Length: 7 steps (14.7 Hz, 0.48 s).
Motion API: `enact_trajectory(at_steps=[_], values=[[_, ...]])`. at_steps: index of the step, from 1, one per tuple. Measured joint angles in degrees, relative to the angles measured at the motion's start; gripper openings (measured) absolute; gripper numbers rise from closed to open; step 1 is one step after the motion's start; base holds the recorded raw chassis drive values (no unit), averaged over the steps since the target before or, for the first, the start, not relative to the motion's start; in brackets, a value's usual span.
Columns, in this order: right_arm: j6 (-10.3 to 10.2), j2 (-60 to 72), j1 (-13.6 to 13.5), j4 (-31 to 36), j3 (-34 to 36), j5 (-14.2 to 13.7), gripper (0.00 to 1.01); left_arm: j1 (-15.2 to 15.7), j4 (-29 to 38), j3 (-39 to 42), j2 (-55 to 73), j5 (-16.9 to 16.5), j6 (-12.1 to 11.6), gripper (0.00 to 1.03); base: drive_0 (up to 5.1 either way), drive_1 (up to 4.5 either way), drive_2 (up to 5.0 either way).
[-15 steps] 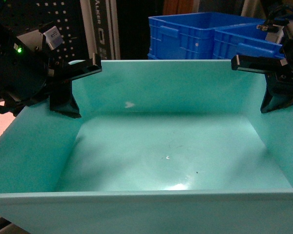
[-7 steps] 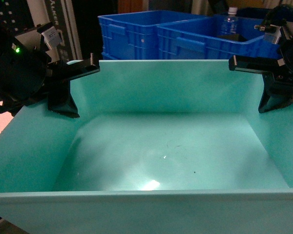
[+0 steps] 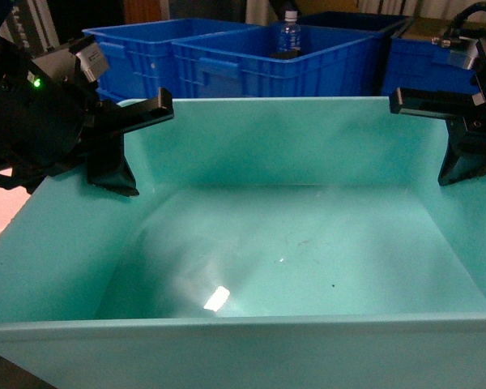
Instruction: Stack blue boxes stably on right
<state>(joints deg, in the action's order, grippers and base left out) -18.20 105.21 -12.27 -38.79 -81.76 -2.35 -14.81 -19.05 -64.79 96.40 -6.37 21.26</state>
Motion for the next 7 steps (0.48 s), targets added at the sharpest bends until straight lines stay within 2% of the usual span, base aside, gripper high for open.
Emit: enact_trajectory(at_steps=[5,7], values=[[0.0,0.1,-0.1,0.2,0.0,0.2,0.02,0.4,-0.2,0.0,0.0,0.0,0.0,0.07,-1.6,-1.56,-1.6],[0.0,0.0,-0.1,-0.1,0.0,0.2,0.02,0.3,-0.5,0.0,0.0,0.0,0.0,0.07,-1.6,2.65,-5.8]])
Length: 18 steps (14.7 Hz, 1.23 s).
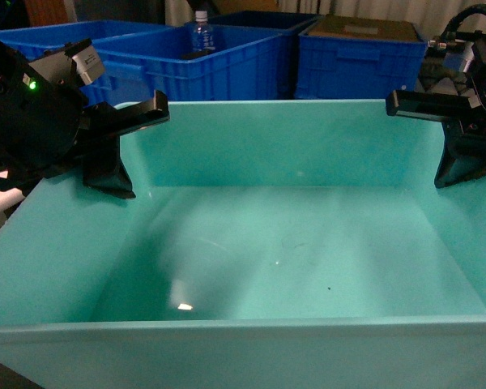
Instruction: Stack blue boxes stably on right
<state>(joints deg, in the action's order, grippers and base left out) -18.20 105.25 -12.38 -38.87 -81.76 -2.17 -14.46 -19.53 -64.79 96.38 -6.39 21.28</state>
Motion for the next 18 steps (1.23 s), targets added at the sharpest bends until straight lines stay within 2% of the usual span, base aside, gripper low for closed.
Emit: enact_trajectory(at_steps=[12,18], values=[[0.0,0.2,0.0,0.4,0.0,0.0,0.02,0.0,0.3,0.0,-0.1,0.0,-0.1,0.07,-1.8,2.31,-5.8],[0.0,0.4,0.0,0.6,0.0,0.0,0.02,0.0,0.3,0.0,-0.1,0.1,-0.1,0.07,-1.7,0.13,-3.4]])
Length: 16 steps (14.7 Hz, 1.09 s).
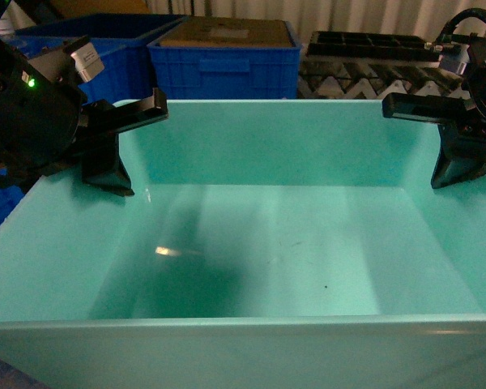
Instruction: Stack blue boxes stably on right
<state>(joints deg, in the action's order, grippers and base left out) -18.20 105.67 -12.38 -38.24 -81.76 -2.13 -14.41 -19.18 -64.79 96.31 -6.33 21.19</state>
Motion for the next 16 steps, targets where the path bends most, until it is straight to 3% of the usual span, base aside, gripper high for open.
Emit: enact_trajectory(at_steps=[10,16], values=[[0.0,0.0,0.0,-0.4,0.0,0.0,0.02,-0.4,0.0,0.0,0.0,0.0,0.1,0.07,-1.2,-1.17,-1.2],[0.0,0.0,-0.3,-0.3,0.0,-0.2,0.02,0.0,-0.4,0.0,-0.1,0.0,0.0,0.07,0.0,4.33,-4.3]])
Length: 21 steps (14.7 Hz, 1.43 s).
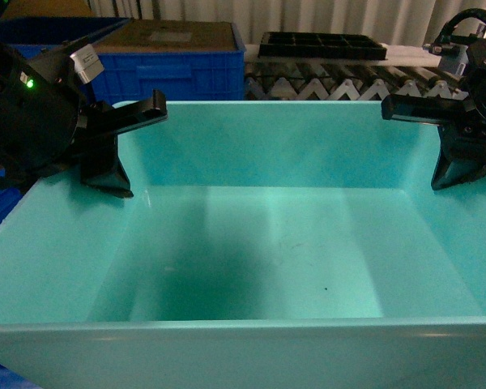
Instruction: Stack blue boxes stably on right
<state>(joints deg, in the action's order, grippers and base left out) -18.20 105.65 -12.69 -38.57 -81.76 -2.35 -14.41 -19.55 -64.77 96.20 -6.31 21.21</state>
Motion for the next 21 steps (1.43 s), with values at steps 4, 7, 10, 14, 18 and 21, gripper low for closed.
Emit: enact_trajectory(at_steps=[4,7,10,14,18,21], values=[[0.0,0.0,0.0,0.4,0.0,0.0,0.02,0.0,0.4,0.0,0.0,0.0,-0.1,0.07,-0.1,2.1,-2.2],[0.0,0.0,0.0,0.0,0.0,0.0,0.02,0.0,0.2,0.0,0.2,-0.1,0.0,0.07,0.0,0.0,0.0],[-0.2,2.9,0.0,0.3,-1.4,2.6,0.02,1.6,-1.8,-0.1,2.7,-2.0,0.5,0.07,0.0,0.0,0.0],[-0.2,7.3,-0.4,8.9,0.9,3.9,0.02,3.0,0.3,0.0,3.9,0.0,-2.1,0.07,0.0,0.0,0.0],[1.2,16.7,-1.2,18.1,3.7,0.9,0.02,3.1,14.3,2.8,15.3,-1.0,-8.2,0.07,0.0,0.0,0.0],[2.1,22.4,-1.1,16.3,-0.4,-0.7,0.02,2.8,15.8,0.7,21.8,-2.3,-9.5,0.07,0.0,0.0,0.0]])
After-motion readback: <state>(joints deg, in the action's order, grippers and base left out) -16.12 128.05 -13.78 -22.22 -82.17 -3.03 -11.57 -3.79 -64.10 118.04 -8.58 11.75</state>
